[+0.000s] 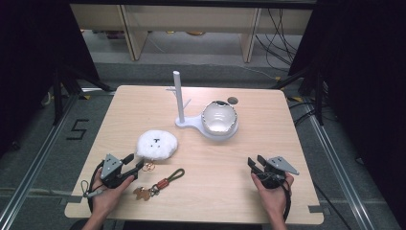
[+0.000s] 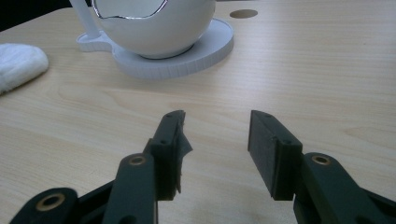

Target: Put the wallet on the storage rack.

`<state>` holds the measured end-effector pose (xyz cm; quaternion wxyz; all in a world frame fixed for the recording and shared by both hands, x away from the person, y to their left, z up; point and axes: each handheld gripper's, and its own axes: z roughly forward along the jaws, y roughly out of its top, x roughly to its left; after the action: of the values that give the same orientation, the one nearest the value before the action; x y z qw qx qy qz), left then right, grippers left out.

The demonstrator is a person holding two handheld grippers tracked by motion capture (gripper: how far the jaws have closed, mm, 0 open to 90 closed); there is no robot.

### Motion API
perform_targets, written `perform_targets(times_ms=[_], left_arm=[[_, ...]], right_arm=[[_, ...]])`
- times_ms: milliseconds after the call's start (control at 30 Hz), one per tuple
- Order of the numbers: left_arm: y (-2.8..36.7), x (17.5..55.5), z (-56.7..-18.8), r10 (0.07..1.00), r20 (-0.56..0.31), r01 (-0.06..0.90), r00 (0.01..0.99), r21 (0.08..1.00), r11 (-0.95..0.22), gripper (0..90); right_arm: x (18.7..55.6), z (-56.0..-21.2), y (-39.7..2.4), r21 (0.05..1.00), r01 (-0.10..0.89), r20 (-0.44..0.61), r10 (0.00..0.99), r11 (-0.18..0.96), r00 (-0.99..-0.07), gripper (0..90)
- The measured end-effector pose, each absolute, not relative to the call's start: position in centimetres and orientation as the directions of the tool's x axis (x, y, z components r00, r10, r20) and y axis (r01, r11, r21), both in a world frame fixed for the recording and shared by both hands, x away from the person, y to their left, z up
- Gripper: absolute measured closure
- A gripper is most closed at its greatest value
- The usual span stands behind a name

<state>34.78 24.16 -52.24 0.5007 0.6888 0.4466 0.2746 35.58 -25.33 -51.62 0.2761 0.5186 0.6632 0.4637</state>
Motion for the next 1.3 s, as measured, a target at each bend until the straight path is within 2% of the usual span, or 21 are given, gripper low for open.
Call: perform_targets(times_ms=[233,300,367,433,567,600,633,667,733,833,867,933,1133,1233,1300], left_arm=[[24.5,35.2,-52.1,0.883,-0.129,0.388,0.451,0.919,-0.064,47.9],[24.5,35.3,-51.6,0.883,-0.138,0.399,0.449,0.915,-0.060,47.5],[24.6,35.6,-50.9,0.878,-0.150,0.421,0.455,0.905,-0.064,46.4],[24.6,36.3,-50.2,0.866,-0.170,0.476,0.470,0.875,-0.087,44.0],[24.7,37.9,-49.1,0.857,-0.196,0.566,0.477,0.815,-0.129,41.7],[24.7,38.3,-48.9,0.852,-0.201,0.584,0.483,0.799,-0.142,41.2],[24.7,38.7,-48.6,0.851,-0.188,0.597,0.490,0.783,-0.171,41.2],[24.7,39.1,-48.3,0.851,-0.193,0.611,0.488,0.772,-0.175,41.1],[24.6,39.8,-48.0,0.845,-0.207,0.643,0.494,0.741,-0.194,39.9],[24.4,40.8,-47.6,0.854,-0.227,0.671,0.469,0.721,-0.176,39.8],[24.6,41.3,-47.4,0.852,-0.211,0.682,0.479,0.701,-0.210,39.6],[24.5,42.0,-47.3,0.861,-0.216,0.703,0.461,0.681,-0.206,39.0],[24.7,44.7,-47.4,0.884,-0.252,0.794,0.395,0.577,-0.190,34.8],[24.8,45.7,-47.6,0.894,-0.271,0.826,0.357,0.539,-0.167,33.2],[24.8,46.2,-47.7,0.896,-0.276,0.831,0.348,0.533,-0.158,33.0]], right_arm=[[35.5,-51.5,-25.5,0.892,0.451,0.155,0.931,0.011,-0.330,54.4],[35.6,-51.5,-25.4,0.892,0.451,0.130,0.938,0.031,-0.320,52.6],[35.4,-51.4,-25.0,0.876,0.482,0.188,0.933,-0.018,-0.307,52.2],[35.7,-51.6,-25.3,0.889,0.458,0.143,0.935,0.023,-0.325,51.8],[35.8,-51.5,-25.3,0.873,0.487,0.147,0.932,0.035,-0.331,50.5],[35.6,-51.5,-25.0,0.863,0.506,0.183,0.932,0.000,-0.314,50.3],[35.6,-51.5,-25.0,0.862,0.507,0.182,0.932,0.003,-0.314,50.2],[35.9,-51.5,-25.3,0.866,0.495,0.117,0.937,0.066,-0.330,50.2],[35.8,-51.5,-25.2,0.865,0.498,0.137,0.931,0.054,-0.338,49.9],[35.9,-51.5,-25.1,0.867,0.496,0.141,0.928,0.053,-0.346,49.7],[35.9,-51.5,-25.1,0.869,0.493,0.144,0.925,0.053,-0.353,49.6],[35.9,-51.5,-25.1,0.867,0.495,0.139,0.926,0.058,-0.352,49.3],[35.9,-51.5,-25.0,0.866,0.496,0.131,0.925,0.069,-0.358,48.6],[35.5,-51.3,-24.6,0.836,0.549,0.185,0.934,0.014,-0.306,48.4],[35.8,-51.4,-24.9,0.853,0.517,0.134,0.932,0.065,-0.338,48.2]])
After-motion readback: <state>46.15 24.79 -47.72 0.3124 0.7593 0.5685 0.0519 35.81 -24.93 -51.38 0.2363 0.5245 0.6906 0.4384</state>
